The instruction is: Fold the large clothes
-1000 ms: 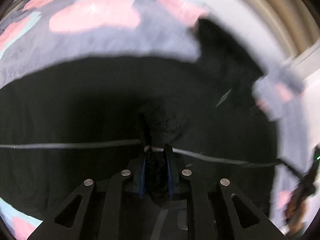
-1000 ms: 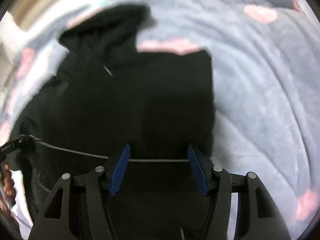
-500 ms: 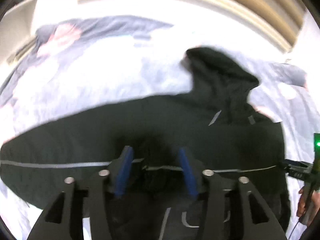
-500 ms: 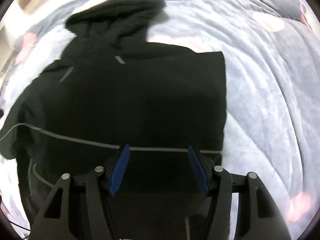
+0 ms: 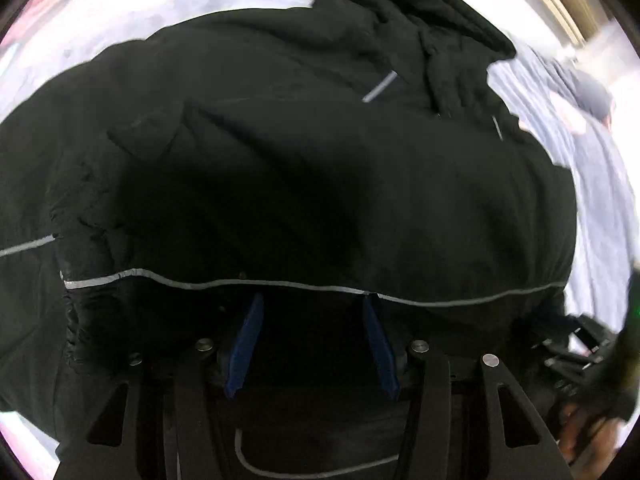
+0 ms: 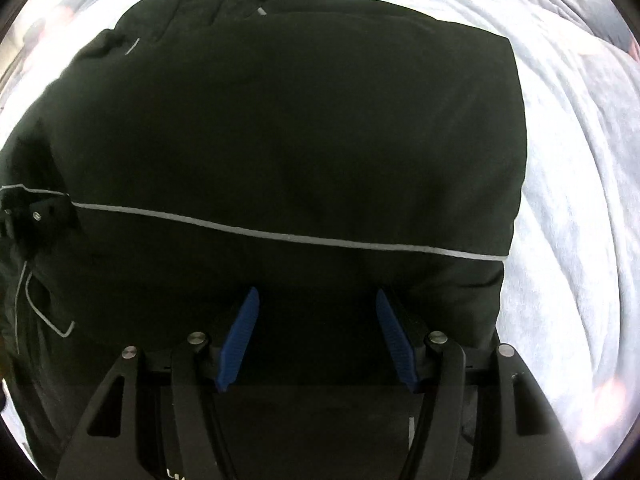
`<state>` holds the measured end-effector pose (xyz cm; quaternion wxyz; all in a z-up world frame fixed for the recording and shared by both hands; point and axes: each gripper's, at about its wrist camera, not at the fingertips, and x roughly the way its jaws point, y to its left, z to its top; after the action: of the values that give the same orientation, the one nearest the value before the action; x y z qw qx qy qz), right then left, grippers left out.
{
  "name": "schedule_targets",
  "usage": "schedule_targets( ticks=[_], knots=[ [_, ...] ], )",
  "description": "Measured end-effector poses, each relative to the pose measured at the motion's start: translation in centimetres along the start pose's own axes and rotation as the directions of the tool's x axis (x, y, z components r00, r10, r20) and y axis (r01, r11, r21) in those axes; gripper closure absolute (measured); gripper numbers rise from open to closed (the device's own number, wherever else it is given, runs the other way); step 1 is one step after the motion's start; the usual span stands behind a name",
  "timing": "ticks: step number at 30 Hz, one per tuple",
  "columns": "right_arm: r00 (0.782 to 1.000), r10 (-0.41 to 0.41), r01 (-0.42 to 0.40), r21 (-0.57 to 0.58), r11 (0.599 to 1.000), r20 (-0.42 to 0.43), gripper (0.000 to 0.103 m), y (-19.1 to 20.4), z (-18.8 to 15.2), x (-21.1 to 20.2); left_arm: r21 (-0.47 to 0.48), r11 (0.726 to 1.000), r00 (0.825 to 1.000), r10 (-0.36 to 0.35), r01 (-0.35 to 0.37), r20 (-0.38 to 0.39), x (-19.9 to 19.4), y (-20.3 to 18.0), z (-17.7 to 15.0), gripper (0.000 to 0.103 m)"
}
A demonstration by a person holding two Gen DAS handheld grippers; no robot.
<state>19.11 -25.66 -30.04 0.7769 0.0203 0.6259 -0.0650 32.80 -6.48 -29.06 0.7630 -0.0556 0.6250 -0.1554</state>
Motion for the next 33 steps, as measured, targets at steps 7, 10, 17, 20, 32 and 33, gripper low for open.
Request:
schedule_targets(
  ticks=[7, 10, 17, 20, 32, 33],
  knots=[
    [0.998, 0.057, -0.057, 0.013, 0.998, 0.027, 0.039, -0.4, -1.7, -4.0, -0.041, 0.999, 0.997, -0.022, 0.025, 0.068, -5.2, 0.8, -3.4, 0.059],
    [0.995, 0.088, -0.088, -0.012, 0.996, 0.037, 0.039, -0.1, -5.3, -6.7, -0.055, 0.998, 0.995, -0.001, 0.007, 0.102, -9.0, 0.5, -7.6, 0.059],
    [0.983, 0.183, -0.182, -0.035, 0.983, 0.024, 0.039, 0.3, -15.1, -10.7, -0.139, 0.99, 0.993, 0.019, -0.003, 0.115, -15.2, 1.9, -17.8, 0.059],
    [0.977, 0.211, -0.21, -0.041, 0.977, 0.036, 0.039, 0.4, -17.3, -12.4, -0.159, 0.987, 0.991, 0.048, -0.028, 0.122, -16.9, 2.0, -21.0, 0.059],
    [0.965, 0.247, -0.251, 0.035, 0.967, 0.084, 0.039, 4.6, -18.8, -16.2, -0.338, 0.941, 0.972, 0.1, -0.022, 0.214, -23.6, 12.1, -24.6, 0.059],
    [0.966, 0.241, -0.246, 0.051, 0.968, 0.09, 0.039, 5.6, -19.0, -16.4, -0.36, 0.933, 0.969, 0.104, -0.016, 0.225, -24.4, 14.0, -24.4, 0.059]
  ],
)
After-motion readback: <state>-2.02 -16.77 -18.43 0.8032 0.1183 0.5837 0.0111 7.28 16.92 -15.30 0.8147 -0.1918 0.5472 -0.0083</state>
